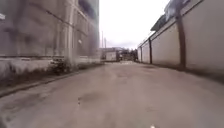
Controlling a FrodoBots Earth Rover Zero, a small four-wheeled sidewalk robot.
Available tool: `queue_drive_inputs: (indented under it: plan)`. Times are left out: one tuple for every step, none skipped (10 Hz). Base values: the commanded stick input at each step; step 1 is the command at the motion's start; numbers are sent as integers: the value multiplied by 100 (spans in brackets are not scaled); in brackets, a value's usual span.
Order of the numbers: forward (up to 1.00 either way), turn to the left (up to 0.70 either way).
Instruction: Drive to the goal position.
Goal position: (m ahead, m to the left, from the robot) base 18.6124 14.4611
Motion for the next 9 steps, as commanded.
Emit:
queue_drive_inputs:
  plan:
    - [70,0]
    - [70,0]
    - [70,0]
    - [70,0]
    - [70,0]
    - [70,0]
    - [70,0]
    - [70,0]
    - [70,0]
